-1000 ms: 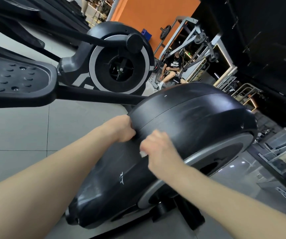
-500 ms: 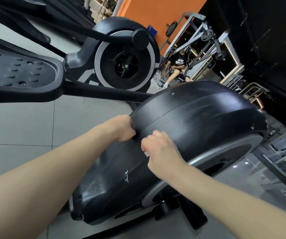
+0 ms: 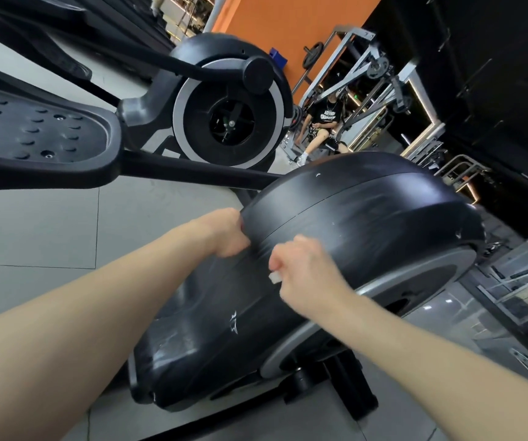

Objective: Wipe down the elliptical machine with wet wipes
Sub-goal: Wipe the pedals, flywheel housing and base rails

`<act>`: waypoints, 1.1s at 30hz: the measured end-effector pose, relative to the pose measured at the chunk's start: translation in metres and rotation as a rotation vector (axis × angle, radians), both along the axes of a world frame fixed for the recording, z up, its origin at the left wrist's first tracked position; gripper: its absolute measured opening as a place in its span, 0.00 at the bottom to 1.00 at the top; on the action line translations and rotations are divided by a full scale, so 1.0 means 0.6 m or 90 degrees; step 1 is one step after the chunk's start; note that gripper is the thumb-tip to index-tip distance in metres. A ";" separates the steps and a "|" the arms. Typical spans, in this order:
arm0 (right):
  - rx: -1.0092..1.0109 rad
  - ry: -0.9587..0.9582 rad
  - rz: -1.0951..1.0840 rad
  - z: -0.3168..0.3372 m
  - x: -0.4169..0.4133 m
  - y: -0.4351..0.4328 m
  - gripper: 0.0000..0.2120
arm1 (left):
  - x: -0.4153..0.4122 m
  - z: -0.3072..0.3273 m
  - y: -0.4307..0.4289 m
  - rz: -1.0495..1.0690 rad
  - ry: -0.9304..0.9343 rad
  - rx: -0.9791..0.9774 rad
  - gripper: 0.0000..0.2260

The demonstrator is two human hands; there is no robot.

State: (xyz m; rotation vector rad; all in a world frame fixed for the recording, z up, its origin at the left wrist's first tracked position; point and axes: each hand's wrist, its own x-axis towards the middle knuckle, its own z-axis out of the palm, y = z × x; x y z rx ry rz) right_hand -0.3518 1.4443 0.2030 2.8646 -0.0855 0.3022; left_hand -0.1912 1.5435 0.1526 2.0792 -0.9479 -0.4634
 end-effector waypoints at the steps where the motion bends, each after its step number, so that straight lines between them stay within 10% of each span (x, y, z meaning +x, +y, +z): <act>1: -0.015 -0.047 -0.032 0.026 0.006 -0.009 0.05 | 0.003 -0.001 0.002 0.001 -0.001 0.004 0.08; 5: -0.050 -0.166 -0.075 0.097 0.020 -0.029 0.05 | 0.002 0.008 0.004 0.003 0.004 -0.004 0.10; 12: -0.047 0.025 0.047 -0.052 -0.026 0.006 0.12 | -0.009 0.006 0.001 -0.022 -0.029 0.006 0.07; 22: -0.087 -0.281 -0.022 -0.006 -0.018 -0.018 0.08 | -0.028 0.036 0.026 -0.097 -0.039 0.012 0.10; 33: 0.600 -0.540 -0.224 -0.055 -0.054 0.067 0.05 | -0.090 0.047 0.041 -0.218 0.155 -0.220 0.05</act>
